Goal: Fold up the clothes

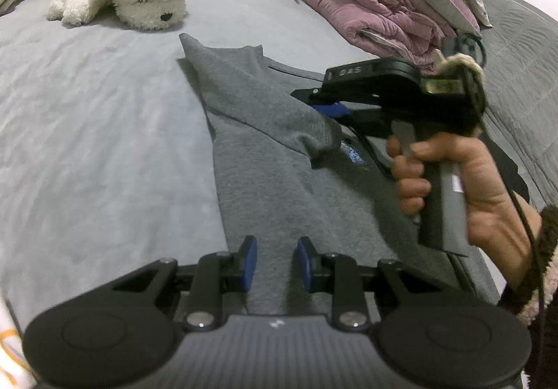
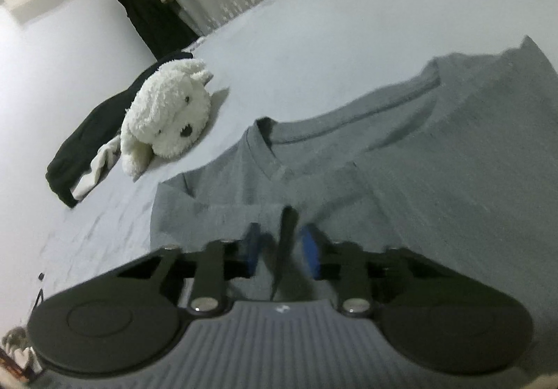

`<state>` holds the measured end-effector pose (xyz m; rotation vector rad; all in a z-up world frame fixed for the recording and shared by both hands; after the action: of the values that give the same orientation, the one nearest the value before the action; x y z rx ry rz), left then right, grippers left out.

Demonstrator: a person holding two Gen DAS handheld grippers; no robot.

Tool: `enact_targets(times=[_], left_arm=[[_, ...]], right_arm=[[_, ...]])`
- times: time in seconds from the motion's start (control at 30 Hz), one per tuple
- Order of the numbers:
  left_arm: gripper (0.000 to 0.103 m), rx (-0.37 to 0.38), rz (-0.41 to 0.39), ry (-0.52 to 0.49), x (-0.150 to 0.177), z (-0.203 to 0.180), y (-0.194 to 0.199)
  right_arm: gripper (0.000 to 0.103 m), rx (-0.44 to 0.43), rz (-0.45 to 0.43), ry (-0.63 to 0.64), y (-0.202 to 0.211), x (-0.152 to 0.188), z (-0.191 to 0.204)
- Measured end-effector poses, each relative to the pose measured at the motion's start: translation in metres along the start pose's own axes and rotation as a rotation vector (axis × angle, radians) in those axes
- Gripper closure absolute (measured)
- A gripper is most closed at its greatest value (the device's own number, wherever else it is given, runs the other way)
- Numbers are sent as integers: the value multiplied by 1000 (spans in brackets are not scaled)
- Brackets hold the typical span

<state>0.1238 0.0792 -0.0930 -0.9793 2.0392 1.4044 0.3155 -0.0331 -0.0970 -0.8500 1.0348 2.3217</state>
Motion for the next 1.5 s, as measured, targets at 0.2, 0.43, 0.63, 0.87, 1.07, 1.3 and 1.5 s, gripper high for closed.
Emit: enact_targets(times=[0.2, 0.43, 0.63, 0.87, 1.07, 1.3, 1.5], left_arm=[[77, -1, 0, 1, 0, 0, 0], [77, -7, -2, 0, 1, -1, 0], [76, -8, -2, 7, 0, -1, 0], [77, -16, -14, 17, -1, -2, 1], [77, -16, -14, 19, 0, -1, 1], [77, -12, -13, 18, 0, 0, 1], [76, -12, -15, 13, 1, 0, 0]], right_arm=[[99, 31, -125, 111, 10, -24, 12], [99, 95, -189, 222, 7, -48, 16], [89, 151, -120, 266, -7, -32, 4], [88, -3, -97, 268, 9, -21, 37], [88, -184, 14, 346, -1, 13, 82], [90, -164, 139, 462, -62, 32, 103], [90, -129, 117, 439, -100, 8, 109]])
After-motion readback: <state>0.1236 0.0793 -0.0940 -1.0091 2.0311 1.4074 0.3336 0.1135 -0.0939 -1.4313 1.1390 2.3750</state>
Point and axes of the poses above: each gripper's, at about its wrist camera, not at the fingertips, and y roughly against the way its jaws point, z to its left, x to its underside, the point moved 10 cm from there along -y, roughly the way its jaws point, and after that the axes turned 9 degrees about -z, right-handed, at the moved point
